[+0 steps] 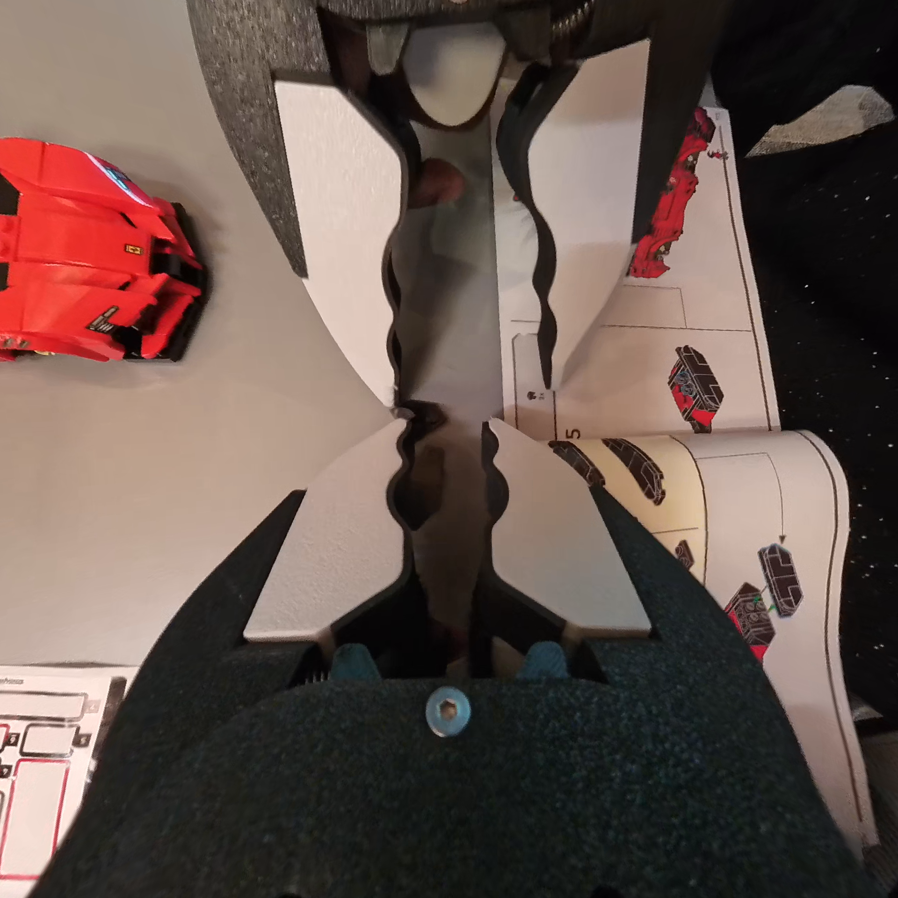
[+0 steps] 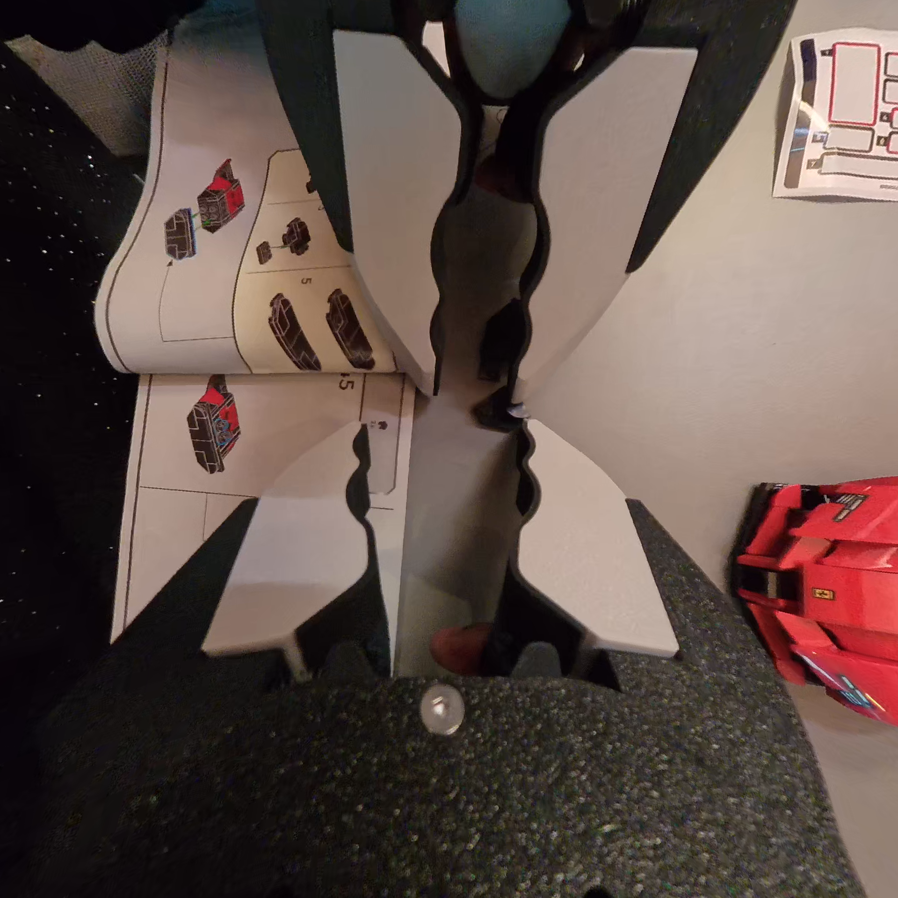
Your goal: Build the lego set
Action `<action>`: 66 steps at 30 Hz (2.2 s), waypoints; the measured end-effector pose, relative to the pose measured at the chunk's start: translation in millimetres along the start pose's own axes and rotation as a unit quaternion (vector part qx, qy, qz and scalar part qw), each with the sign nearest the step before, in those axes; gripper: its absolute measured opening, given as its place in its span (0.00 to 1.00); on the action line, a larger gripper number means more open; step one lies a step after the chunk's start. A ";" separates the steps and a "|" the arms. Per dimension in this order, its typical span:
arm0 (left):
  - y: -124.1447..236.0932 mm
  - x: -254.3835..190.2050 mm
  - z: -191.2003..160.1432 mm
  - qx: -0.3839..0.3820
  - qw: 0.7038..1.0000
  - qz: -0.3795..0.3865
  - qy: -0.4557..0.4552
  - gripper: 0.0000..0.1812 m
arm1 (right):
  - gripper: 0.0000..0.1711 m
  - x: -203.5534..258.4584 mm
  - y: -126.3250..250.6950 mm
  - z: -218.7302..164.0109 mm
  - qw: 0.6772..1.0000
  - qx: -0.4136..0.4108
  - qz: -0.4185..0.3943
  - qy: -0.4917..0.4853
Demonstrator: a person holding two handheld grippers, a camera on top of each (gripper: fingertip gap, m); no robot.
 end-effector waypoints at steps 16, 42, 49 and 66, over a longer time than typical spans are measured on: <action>-0.3 3.9 0.4 0.008 1.000 -0.004 0.016 0.21 | 0.32 2.5 2.6 -2.8 1.000 -0.004 -0.003 -0.012; -4.5 -8.8 1.6 0.009 0.999 -0.026 0.023 0.20 | 0.08 -6.2 3.8 -8.7 0.996 0.001 -0.065 -0.057; -2.6 -11.4 0.8 0.011 0.999 -0.034 0.024 0.19 | 0.07 -4.6 3.0 -8.2 0.996 0.001 -0.070 -0.061; -1.6 -7.9 2.2 0.005 1.000 -0.021 0.015 0.24 | 0.05 -5.1 2.6 -8.3 0.995 0.000 -0.081 -0.064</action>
Point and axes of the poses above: each gripper's, where its closed fingertips meet, y back along the fingers, z out of its top, x = y × z across the jaws, the point moved 5 cm from there along y, back along the fingers, and after that the axes turned 9 degrees about y, right-handed, at the moved point
